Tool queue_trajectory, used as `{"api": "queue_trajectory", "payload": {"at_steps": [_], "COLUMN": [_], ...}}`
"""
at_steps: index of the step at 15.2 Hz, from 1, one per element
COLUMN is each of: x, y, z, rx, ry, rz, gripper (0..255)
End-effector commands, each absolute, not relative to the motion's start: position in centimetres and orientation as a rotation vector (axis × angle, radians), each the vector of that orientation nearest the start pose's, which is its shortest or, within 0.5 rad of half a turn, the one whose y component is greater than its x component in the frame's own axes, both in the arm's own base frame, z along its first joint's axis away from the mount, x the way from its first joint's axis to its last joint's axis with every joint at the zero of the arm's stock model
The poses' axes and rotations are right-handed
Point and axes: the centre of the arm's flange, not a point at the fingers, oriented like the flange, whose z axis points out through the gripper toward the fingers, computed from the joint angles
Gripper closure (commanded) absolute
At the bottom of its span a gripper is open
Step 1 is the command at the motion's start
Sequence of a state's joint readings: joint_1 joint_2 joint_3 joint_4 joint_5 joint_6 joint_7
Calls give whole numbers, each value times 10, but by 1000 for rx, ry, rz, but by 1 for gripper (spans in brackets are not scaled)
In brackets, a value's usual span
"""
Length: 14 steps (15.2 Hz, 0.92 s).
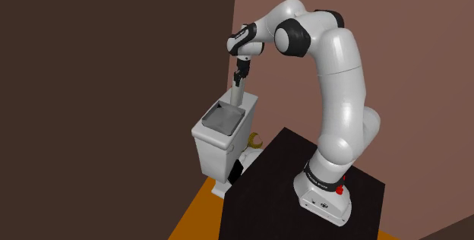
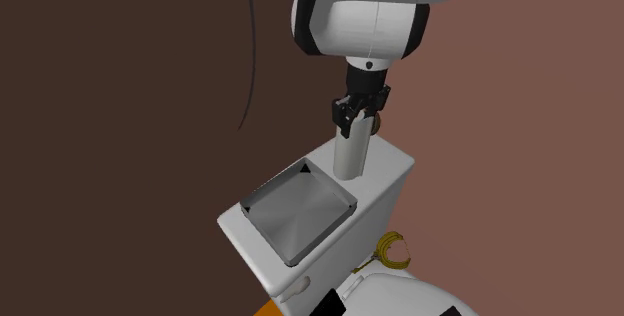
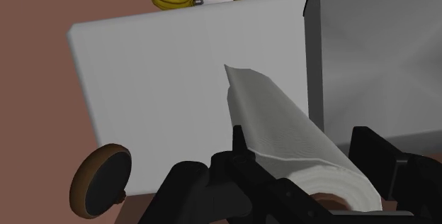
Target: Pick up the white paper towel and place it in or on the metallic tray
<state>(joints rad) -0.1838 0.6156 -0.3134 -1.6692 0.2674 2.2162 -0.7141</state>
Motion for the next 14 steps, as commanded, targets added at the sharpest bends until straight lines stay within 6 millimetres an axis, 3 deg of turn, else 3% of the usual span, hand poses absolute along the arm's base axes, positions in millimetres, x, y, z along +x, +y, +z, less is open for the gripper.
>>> {"api": "queue_trajectory", "payload": {"at_steps": [1,4,14], "x": [610,610,610], "y": [-293,-294,-294], "z": [257,257,310], "rx": [-3093,-3093,-3093], "ry": [-161,-161,-161], "rz": [14,14,14], "gripper": [255,255,255]}}
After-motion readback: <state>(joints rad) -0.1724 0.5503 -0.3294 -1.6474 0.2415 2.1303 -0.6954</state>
